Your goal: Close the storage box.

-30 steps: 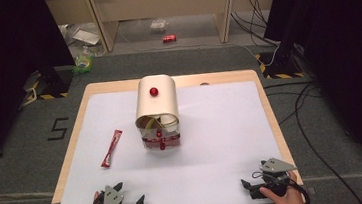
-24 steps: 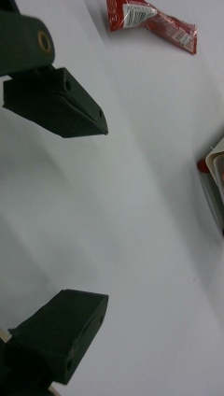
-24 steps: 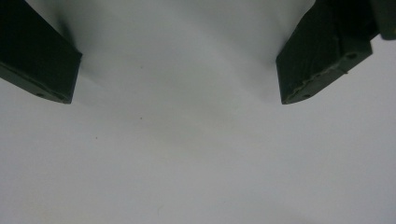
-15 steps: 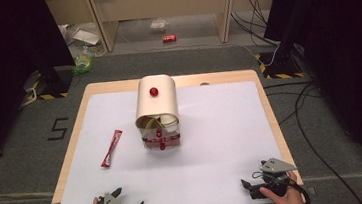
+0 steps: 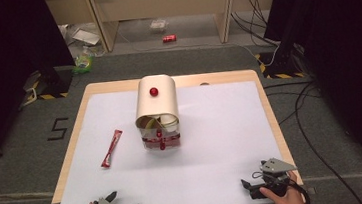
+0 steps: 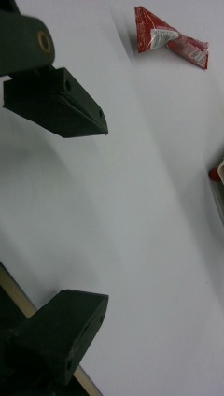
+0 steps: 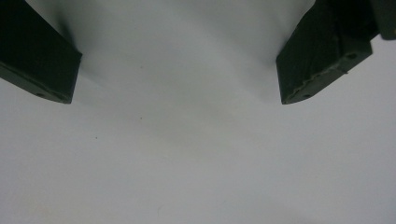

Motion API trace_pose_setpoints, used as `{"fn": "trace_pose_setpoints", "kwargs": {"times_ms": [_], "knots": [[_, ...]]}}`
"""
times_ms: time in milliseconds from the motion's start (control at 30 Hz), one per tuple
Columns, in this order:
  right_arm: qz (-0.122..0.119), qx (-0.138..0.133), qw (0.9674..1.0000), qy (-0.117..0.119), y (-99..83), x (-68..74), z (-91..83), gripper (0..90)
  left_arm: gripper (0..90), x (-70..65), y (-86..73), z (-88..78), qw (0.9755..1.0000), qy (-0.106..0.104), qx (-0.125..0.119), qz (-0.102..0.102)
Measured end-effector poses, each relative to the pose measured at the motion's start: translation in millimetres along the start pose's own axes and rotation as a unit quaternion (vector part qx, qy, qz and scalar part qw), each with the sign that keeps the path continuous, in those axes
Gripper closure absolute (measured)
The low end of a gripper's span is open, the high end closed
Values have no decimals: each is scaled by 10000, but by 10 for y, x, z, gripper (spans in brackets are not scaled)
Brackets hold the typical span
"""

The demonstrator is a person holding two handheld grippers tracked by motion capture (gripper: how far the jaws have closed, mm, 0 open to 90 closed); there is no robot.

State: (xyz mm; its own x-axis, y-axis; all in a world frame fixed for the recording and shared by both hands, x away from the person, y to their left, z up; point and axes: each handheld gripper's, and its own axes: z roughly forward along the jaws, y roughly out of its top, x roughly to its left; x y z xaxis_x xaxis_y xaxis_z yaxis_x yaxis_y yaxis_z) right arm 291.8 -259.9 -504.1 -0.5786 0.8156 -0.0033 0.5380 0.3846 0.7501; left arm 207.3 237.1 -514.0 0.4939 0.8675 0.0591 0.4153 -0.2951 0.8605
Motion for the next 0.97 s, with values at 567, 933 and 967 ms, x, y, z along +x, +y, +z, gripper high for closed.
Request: {"fn": "trace_pose_setpoints", "kwargs": {"times_ms": [567, 933, 967], "knots": [[-1, -14, 10000, -8, -4, 2, 1, 1, 158, 20, -154, -72, 9990, -112, -59, -423], [0, -18, 10000, -5, -6, 3, 0, 1, 157, 22, -165, -71, 9990, -118, -92, -427], [-2, -28, 10000, 1, -8, 2, 0, 1, 157, 23, -165, -71, 9990, -119, -92, -427]]}}
